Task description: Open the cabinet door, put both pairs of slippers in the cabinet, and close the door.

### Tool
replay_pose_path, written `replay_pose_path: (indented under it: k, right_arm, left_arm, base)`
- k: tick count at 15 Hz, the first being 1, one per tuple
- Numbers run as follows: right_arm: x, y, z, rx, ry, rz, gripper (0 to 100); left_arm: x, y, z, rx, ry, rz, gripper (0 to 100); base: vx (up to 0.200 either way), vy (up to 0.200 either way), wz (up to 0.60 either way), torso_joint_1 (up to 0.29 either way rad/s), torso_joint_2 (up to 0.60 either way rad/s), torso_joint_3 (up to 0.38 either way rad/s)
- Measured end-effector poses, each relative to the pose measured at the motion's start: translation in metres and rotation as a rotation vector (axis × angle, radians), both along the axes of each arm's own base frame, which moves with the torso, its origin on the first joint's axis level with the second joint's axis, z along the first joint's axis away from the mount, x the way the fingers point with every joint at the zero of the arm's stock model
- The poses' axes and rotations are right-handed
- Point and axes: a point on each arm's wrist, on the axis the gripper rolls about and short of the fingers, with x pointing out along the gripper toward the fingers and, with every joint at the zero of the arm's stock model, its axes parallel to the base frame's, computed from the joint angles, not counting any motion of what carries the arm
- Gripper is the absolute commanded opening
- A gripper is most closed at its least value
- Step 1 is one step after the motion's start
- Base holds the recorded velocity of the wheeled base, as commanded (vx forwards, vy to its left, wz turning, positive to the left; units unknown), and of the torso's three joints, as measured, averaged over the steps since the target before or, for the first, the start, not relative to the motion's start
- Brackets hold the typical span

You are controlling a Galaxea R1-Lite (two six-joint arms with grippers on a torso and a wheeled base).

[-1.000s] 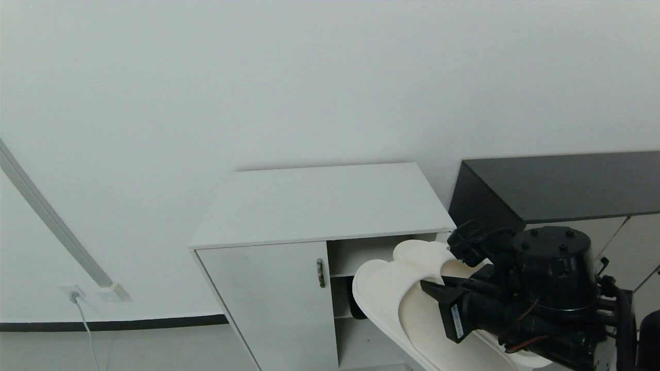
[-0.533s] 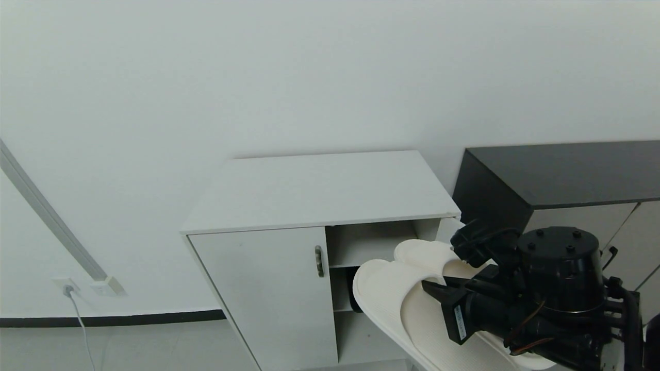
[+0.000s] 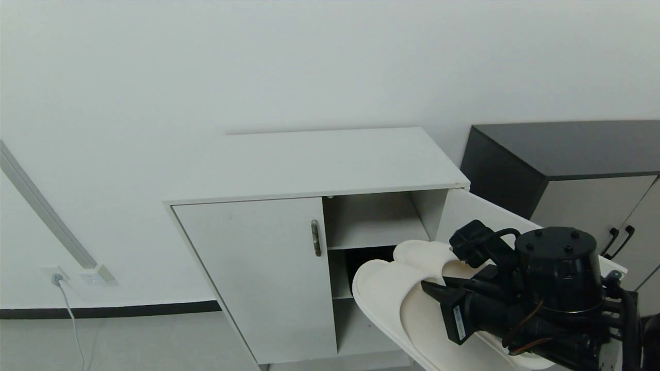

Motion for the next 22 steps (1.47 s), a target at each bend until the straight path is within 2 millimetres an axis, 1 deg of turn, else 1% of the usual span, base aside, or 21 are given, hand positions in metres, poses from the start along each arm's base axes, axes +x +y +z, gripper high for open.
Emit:
replay_pose_path:
  k: [7, 12, 20, 22]
  right_arm:
    - [-0.0006, 0.0015, -0.0022, -0.007, 0.005, 0.006, 0]
    - [-0.0020, 0.0028, -0.0038, -0.011, 0.009, 0.013, 0]
    - [-0.0045, 0.0039, -0.0050, 0.005, -0.012, 0.015, 0]
    - [-0.0043, 0.0042, -0.0062, 0.002, -0.009, 0.016, 0]
  left_arm:
    - [-0.0001, 0.0000, 0.0002, -0.001, -0.001, -0.001, 0]
    - [0.0000, 0.0000, 0.0000, -0.001, 0.000, -0.001, 0]
    - [0.0000, 0.0000, 0.0000, -0.001, 0.000, 0.000, 0]
    - [0.0000, 0.0000, 0.0000, -0.001, 0.000, 0.000, 0]
  base:
    - [0.000, 0.000, 0.00, -0.179, 0.50, 0.320]
    - [0.000, 0.000, 0.00, -0.126, 0.47, 0.338]
    - [0.000, 0.000, 0.00, -0.064, 0.45, 0.383]
    - [0.000, 0.000, 0.00, -0.002, 0.21, 0.217]
